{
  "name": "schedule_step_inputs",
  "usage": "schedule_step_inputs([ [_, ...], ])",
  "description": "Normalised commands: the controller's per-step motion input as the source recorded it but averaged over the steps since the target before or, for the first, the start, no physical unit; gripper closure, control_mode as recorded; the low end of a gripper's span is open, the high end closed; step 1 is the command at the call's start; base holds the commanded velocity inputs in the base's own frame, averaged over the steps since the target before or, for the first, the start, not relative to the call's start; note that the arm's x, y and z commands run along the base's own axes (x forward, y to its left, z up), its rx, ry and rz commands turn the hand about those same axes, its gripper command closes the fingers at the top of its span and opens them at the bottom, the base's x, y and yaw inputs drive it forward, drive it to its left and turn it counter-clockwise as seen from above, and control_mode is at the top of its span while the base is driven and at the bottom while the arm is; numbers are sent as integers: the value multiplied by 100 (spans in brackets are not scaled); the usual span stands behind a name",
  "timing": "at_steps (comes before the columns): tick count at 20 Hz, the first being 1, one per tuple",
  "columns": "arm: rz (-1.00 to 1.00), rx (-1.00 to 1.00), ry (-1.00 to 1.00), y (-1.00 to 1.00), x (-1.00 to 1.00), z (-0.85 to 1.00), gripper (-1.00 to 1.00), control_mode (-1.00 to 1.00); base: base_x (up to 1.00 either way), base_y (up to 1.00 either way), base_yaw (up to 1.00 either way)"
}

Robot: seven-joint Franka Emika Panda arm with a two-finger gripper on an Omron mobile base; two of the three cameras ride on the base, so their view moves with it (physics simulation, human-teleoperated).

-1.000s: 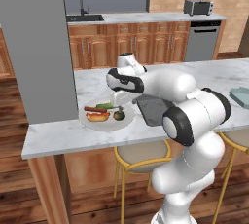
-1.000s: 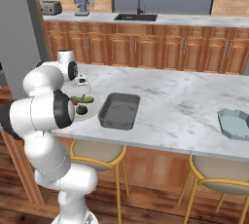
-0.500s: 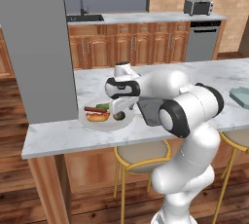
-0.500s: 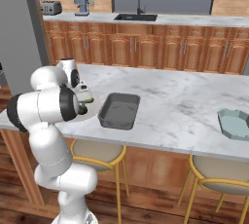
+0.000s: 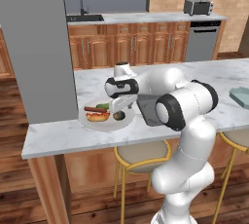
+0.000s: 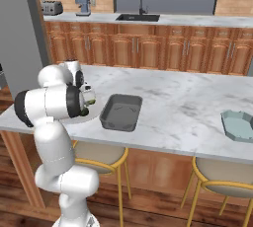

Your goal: Place one cooked food and one vegetable from the large plate to each tupperware container.

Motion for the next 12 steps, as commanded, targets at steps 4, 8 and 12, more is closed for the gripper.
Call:
schedule_step_inputs([
  [4, 0, 0, 0, 0, 31, 0, -100, -100, 0, 0, 0],
  [8, 0, 0, 0, 0, 24, -9, -100, -100, 0, 0, 0],
  [12, 0, 0, 0, 0, 21, -11, -100, -100, 0, 0, 0],
])
